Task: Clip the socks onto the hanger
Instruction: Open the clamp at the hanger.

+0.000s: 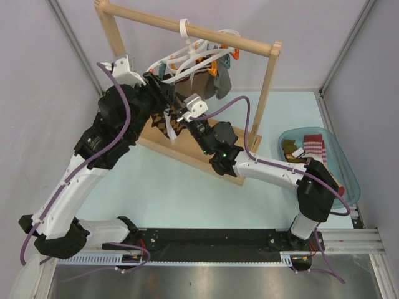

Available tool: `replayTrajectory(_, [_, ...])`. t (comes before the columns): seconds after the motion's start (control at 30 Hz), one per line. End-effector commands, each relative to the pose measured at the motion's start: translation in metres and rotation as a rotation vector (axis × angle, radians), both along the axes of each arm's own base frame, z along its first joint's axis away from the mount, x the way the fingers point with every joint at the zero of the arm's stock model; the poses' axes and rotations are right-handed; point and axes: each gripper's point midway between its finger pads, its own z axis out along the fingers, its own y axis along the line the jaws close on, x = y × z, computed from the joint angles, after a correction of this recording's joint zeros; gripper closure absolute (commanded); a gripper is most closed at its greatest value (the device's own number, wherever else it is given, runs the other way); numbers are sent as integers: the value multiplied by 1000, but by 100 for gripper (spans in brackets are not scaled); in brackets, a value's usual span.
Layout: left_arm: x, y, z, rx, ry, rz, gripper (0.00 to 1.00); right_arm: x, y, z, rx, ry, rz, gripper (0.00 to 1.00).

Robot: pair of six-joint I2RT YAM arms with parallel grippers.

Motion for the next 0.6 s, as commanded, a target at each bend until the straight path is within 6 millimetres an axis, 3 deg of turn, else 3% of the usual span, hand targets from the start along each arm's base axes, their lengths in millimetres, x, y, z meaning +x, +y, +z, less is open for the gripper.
replayTrajectory(0.0, [3, 19, 5, 32, -18, 96, 51, -5, -9, 35, 89, -58, -20, 95])
replayTrajectory(0.37, [13, 11, -1, 62, -15, 97, 69, -6, -9, 36, 88, -60, -14, 90])
replayTrajectory(0.57, [14, 18, 2, 81, -28, 122, 81, -10, -5, 34, 54, -52, 32, 68])
